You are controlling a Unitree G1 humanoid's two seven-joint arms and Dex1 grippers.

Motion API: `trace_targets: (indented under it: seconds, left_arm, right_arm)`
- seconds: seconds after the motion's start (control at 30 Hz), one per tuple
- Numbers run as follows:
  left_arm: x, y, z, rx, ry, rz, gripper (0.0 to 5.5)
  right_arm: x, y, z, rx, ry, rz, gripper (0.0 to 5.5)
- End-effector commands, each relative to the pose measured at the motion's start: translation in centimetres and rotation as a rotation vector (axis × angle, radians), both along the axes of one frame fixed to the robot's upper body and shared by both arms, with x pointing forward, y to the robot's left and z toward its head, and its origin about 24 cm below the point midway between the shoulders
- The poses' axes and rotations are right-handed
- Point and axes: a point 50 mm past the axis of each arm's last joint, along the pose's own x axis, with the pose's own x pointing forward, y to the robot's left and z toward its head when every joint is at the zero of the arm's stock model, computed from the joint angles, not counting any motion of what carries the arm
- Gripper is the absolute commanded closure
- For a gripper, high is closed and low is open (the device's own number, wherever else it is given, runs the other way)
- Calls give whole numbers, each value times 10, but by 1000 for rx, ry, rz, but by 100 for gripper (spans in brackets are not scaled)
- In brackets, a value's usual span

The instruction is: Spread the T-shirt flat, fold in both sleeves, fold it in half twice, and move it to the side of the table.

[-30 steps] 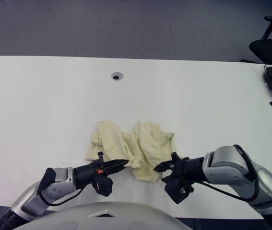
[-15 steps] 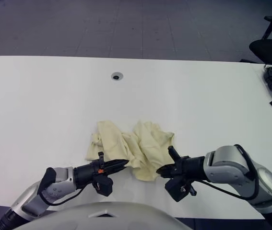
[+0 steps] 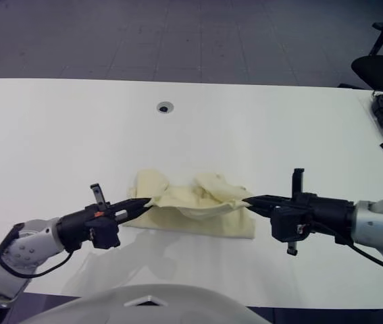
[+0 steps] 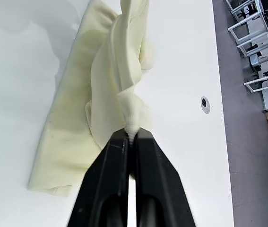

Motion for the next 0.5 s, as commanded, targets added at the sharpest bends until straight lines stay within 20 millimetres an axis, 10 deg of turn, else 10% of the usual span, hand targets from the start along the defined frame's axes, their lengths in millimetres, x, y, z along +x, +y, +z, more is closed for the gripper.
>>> trace_targets:
  seconds: [0.03, 0.5]
  left_arm:
    - [-6, 8, 13, 49, 40, -45, 550]
    - [-65, 10, -22, 308, 557, -280, 550]
  right_arm:
    - [-19, -1, 12, -19, 95, -13, 549]
    - [-58, 24, -25, -54, 530, 0, 549]
